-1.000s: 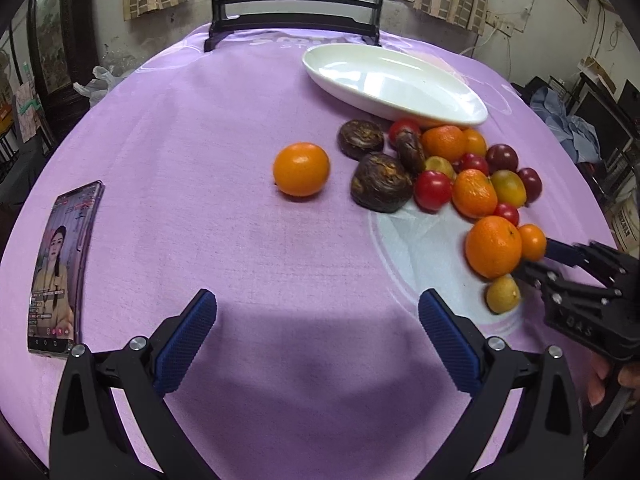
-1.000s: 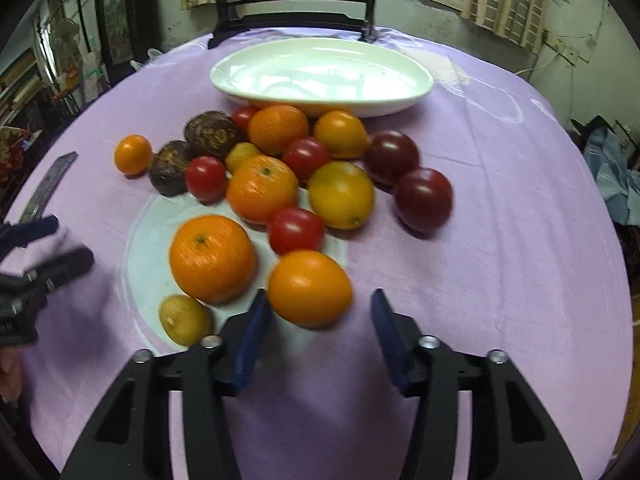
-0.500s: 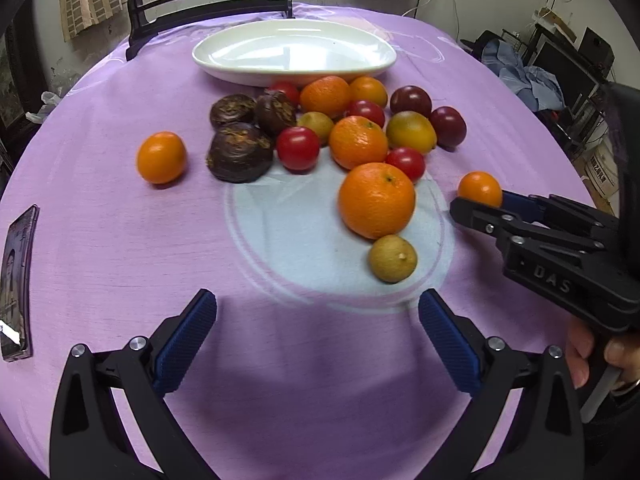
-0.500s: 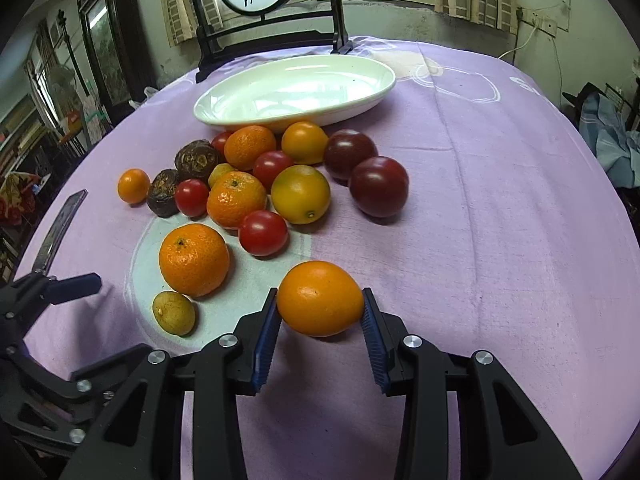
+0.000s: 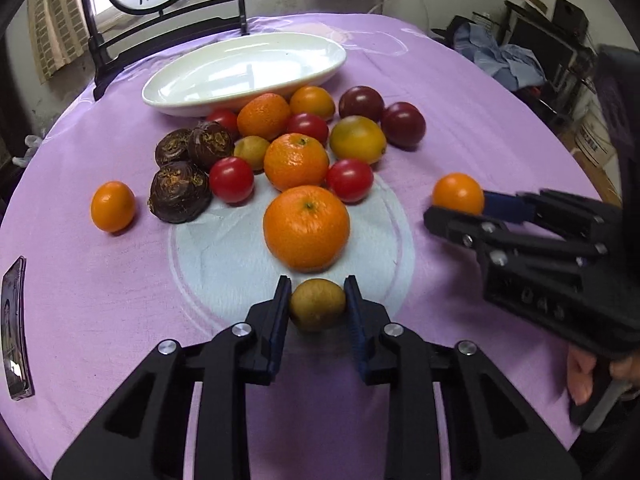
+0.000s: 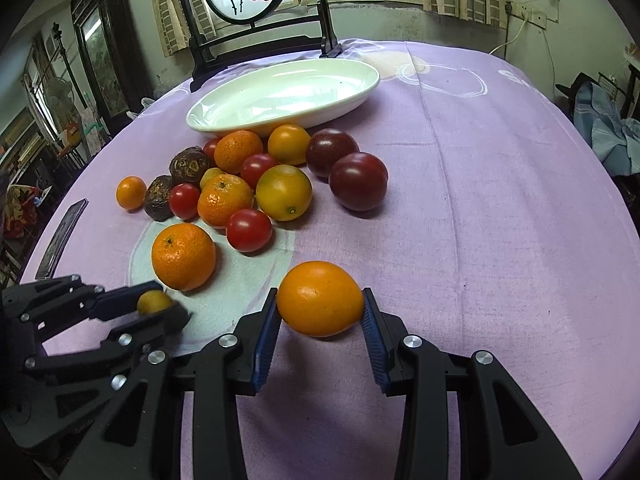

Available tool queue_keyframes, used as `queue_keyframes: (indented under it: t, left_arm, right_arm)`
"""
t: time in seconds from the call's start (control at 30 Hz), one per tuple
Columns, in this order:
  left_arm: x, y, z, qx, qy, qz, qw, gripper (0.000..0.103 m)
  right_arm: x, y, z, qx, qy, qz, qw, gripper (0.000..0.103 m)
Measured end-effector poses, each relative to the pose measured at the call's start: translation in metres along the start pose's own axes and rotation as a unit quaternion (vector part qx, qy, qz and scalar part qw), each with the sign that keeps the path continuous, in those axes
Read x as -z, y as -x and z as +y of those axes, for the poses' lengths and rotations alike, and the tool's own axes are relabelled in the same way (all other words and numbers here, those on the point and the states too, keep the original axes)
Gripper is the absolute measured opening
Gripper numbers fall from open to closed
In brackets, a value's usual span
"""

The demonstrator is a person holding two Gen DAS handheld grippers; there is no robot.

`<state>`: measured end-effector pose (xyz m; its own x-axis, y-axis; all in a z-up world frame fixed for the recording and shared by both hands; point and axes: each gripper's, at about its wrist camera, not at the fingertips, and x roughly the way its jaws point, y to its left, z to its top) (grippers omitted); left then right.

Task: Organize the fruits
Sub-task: 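Grasp a small orange tomato with the right tool while the left tool grasps a small yellow fruit, then carry both fruits over the white plate and open both tools to release them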

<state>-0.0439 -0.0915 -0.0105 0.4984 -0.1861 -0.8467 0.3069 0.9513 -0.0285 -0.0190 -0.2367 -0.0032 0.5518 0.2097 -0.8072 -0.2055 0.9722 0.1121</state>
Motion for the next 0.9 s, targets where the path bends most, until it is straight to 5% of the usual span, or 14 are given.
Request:
queue_keyframes:
  t: [0.23,0.5,0.63,0.8,0.83,0.9]
  left_arm:
    - [0.0,0.041,0.032,0.047,0.004,-0.023,0.9986,0.026]
    - [-0.108,0.055,0.075,-0.021,0.022,-0.108,0.9937,0.027]
    - [-0.163,-0.003,0.108,-0.028,0.089,-0.068,0.9933,0.027]
    - [-0.178,-0.071,0.135,-0.021,0.14,-0.001,0.9899,0.027]
    - [-0.178,-0.08,0.136,-0.015,0.146,0.007,0.9891,0.028]
    - [-0.181,-0.087,0.134,-0.003,0.146,0.008,0.9892,0.068]
  right_arm:
    - [-0.006,0.015,0.003,-0.012,-0.011,-0.019,1.0,0.04]
    - [-0.08,0.031,0.034,-0.022,0.039,-0.077,0.996,0.04]
    - [-0.127,-0.013,0.041,-0.01,0.042,-0.055,0.998,0.04]
    - [-0.161,-0.07,0.036,0.023,0.031,-0.022,0.999,0.041]
    - [-0.163,-0.077,0.035,0.026,0.029,-0.017,0.999,0.042]
    - [-0.165,-0.087,0.034,0.023,0.023,-0.005,0.999,0.062]
